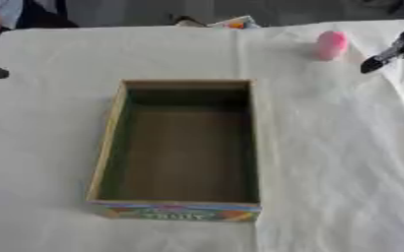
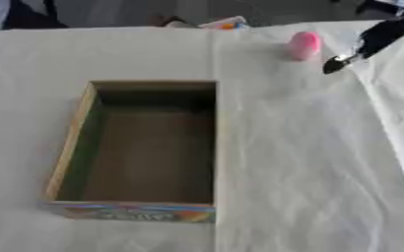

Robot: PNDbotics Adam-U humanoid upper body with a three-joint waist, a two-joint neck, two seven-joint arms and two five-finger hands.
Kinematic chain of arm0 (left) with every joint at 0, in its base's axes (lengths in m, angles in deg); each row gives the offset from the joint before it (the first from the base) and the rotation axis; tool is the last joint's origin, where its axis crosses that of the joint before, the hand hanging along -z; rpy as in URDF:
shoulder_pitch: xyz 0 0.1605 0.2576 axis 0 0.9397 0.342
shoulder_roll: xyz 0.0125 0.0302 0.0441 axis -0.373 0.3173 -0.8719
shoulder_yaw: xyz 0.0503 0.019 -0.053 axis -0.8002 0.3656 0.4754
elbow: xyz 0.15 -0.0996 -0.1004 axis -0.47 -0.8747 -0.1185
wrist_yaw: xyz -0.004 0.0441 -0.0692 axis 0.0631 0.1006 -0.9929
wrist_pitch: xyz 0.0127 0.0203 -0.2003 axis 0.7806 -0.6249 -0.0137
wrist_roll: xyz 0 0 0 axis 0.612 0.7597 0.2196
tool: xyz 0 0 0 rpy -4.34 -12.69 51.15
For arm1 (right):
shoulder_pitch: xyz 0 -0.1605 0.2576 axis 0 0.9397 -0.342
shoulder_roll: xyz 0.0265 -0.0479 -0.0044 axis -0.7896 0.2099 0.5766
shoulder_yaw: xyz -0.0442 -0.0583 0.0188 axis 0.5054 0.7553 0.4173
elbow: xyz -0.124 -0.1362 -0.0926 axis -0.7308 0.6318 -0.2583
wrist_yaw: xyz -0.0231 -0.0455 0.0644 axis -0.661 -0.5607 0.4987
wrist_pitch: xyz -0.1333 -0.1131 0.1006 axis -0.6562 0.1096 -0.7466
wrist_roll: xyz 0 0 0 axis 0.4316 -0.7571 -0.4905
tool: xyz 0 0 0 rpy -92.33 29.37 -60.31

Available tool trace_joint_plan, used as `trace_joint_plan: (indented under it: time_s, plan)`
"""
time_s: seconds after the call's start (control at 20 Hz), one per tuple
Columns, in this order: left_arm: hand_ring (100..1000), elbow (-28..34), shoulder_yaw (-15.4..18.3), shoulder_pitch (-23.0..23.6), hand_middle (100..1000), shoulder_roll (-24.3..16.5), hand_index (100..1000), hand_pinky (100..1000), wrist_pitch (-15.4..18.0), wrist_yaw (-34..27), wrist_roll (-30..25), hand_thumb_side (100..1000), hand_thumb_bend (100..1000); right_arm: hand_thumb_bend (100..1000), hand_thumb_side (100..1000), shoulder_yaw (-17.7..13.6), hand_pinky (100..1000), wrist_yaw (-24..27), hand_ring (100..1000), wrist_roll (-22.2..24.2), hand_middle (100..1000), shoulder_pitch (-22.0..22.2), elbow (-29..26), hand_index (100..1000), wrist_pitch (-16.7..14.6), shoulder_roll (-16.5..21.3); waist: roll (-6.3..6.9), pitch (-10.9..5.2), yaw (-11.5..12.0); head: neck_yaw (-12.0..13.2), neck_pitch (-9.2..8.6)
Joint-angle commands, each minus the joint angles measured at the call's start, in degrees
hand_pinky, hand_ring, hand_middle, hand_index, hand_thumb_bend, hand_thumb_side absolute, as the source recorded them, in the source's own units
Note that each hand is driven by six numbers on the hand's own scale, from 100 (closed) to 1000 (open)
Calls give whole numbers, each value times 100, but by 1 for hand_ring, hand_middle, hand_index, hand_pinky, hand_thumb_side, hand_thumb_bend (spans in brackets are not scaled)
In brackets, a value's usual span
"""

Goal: Pick up objects on the table and place them in the box.

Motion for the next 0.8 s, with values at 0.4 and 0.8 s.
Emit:
trace_joint_plan:
  time_s: [0.4,0.8]
  plan:
    - [497,111,-6,-116,567,-150,761,570,-1,25,-31,901,100,1000,444,-478,809,-782,999,293,906,-152,-99,1000,-100,-149,21,-25,59,-73,-234]
    - [496,111,-33,-194,566,-168,760,570,6,26,-53,899,100,1000,480,-728,786,-979,972,-222,879,-182,78,1000,197,-244,10,90,155,-186,-309]
